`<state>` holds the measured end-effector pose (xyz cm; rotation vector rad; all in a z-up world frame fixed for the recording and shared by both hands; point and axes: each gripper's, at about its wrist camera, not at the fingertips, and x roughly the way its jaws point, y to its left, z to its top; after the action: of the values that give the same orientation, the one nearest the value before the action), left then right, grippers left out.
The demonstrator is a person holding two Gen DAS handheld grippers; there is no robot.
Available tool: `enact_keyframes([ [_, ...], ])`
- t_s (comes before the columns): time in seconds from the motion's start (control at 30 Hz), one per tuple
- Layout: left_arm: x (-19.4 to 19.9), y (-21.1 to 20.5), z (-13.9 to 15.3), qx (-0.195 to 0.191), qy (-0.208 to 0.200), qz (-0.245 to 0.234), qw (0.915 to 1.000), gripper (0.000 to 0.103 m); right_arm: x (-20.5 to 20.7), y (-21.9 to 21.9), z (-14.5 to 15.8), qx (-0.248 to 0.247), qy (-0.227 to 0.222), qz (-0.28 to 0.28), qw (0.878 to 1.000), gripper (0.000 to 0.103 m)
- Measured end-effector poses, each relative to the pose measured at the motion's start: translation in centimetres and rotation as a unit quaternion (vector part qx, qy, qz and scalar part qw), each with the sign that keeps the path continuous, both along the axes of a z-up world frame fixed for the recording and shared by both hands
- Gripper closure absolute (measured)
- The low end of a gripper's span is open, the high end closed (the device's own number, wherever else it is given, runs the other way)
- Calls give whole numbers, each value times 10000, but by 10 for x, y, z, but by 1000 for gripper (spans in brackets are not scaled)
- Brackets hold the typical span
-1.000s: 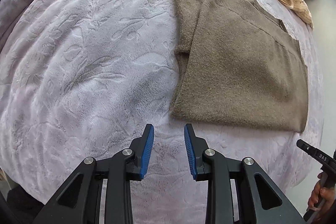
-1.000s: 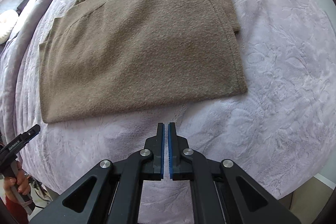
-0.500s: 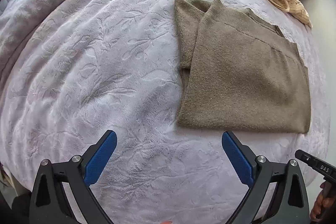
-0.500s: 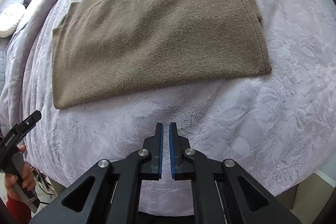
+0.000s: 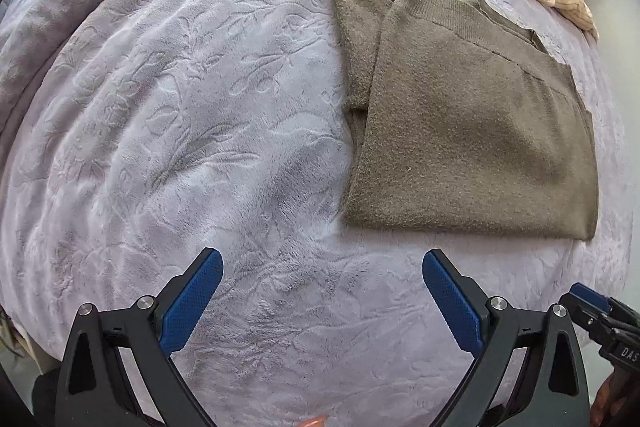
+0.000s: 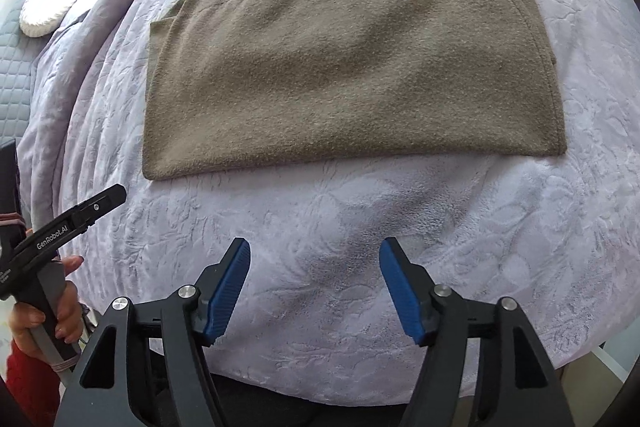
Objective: Fold small clothes
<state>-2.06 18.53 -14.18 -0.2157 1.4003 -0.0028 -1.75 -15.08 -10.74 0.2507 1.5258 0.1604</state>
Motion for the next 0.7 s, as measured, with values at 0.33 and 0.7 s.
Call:
enact_keyframes([
  [0.33,-3,7,4,-121,-262,7,9996,2,-3,16,-1,125,62,20,9999,32],
  [0.7,3,24,-14,-148,117,164,9997,2,-2,16,-12,718,226,-504,9959,28],
])
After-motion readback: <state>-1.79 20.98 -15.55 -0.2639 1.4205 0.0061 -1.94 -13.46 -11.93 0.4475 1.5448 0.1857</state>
